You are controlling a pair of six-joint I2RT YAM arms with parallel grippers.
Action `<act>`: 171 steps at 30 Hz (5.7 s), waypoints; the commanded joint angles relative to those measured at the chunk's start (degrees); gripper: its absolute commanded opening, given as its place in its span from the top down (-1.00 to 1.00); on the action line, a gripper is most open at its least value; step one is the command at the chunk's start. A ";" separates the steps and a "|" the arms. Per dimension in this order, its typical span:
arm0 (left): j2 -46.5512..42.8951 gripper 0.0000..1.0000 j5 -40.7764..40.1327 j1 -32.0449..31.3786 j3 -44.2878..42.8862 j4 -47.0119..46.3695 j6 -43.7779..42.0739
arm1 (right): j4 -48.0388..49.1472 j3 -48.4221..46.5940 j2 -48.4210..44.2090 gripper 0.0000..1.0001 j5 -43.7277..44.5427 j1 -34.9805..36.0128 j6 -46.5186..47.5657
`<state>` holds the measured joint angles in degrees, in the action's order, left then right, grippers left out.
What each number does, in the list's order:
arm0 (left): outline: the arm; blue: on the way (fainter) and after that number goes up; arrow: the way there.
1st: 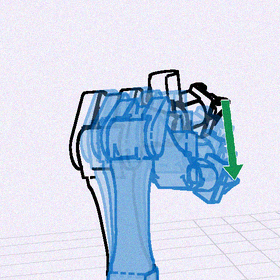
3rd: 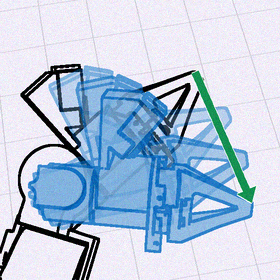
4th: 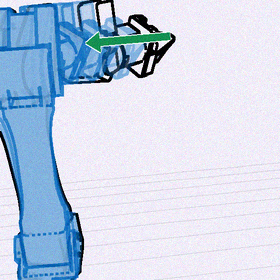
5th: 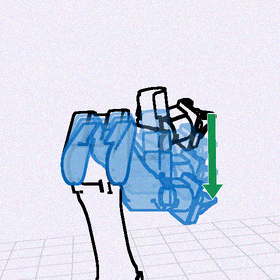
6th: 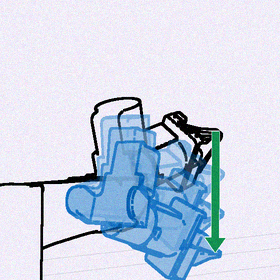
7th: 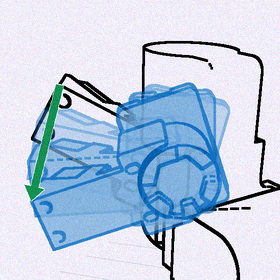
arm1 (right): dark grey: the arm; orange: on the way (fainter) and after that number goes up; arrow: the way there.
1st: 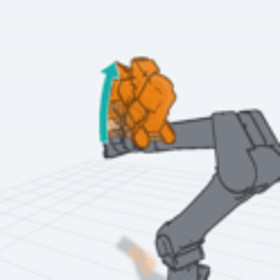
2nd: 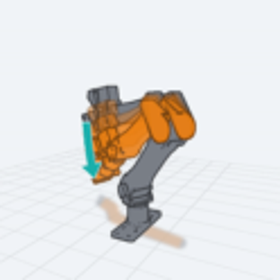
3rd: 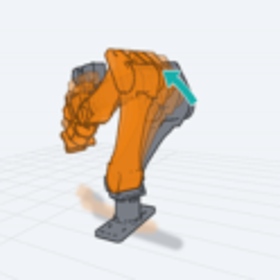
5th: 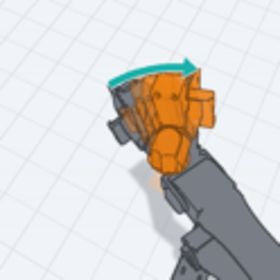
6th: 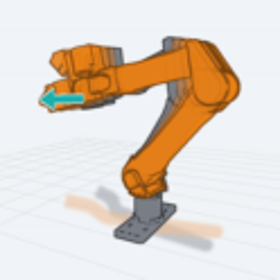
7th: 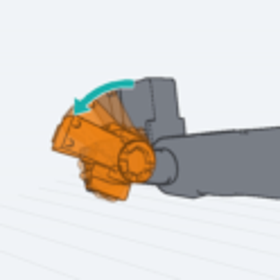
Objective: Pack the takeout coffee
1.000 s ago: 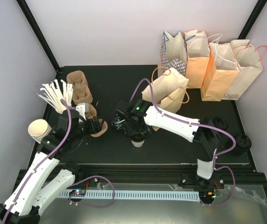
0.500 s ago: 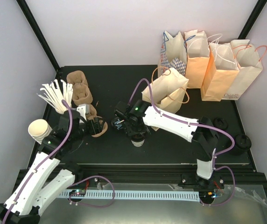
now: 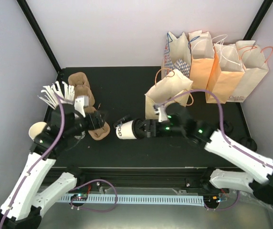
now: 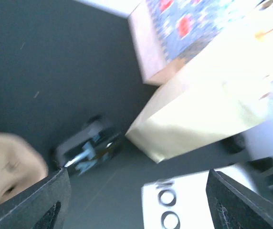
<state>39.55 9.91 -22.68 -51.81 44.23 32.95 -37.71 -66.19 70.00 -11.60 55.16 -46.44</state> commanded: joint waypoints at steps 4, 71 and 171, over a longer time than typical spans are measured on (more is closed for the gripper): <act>10.89 -0.63 12.21 2.21 -23.91 0.78 4.23 | 43.22 22.55 -18.56 -0.12 -26.54 -12.06 -11.78; 48.09 -0.69 17.68 -5.14 -42.65 -2.71 -13.06 | -48.93 -62.58 12.69 0.40 24.05 -18.89 23.06; 50.42 -0.97 30.49 -12.46 -33.93 -27.08 0.55 | 9.23 35.04 -32.49 0.63 32.26 -18.89 13.08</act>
<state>86.85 37.82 -39.86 -88.62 22.96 31.20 -31.86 -32.05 39.05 17.96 36.25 -33.12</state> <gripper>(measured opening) 0.977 0.735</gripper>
